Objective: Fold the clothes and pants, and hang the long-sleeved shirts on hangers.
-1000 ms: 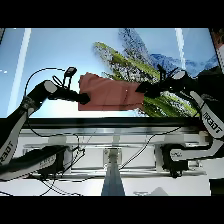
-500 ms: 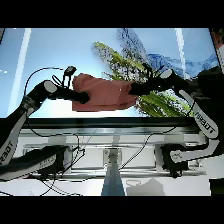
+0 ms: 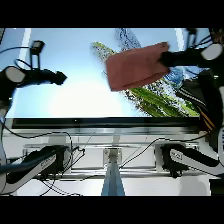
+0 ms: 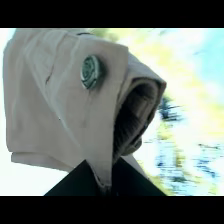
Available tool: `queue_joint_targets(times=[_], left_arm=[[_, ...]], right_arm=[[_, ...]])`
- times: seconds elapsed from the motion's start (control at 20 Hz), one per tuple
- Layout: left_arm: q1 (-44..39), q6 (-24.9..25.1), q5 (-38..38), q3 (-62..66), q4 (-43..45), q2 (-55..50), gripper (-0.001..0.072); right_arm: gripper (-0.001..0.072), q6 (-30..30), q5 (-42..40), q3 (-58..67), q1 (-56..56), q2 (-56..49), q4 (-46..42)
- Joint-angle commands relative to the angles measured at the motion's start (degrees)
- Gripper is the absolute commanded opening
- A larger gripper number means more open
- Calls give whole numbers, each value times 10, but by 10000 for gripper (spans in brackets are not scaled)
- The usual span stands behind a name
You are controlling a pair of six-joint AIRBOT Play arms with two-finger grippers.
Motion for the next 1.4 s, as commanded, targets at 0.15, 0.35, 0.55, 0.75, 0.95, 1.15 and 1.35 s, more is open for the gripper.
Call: queue_joint_targets(times=[0.15,0.35,0.55,0.75,0.95,1.15,1.35], left_arm=[[69,-1,42,25,8,122,10],[65,-1,42,25,6,129,11],[65,-1,42,25,6,129,11],[65,-1,42,25,6,129,11],[65,-1,42,25,6,129,11],[65,-1,42,25,6,129,11],[65,-1,42,25,6,129,11]], right_arm=[[19,175,62,15,-260,130,-196],[19,242,96,15,-438,168,-212],[19,290,192,6,-570,172,-251],[19,289,219,-23,-600,172,-237],[515,289,194,-38,-600,172,-225],[699,283,177,-38,-549,172,-225],[694,239,157,-38,-410,172,-225]])
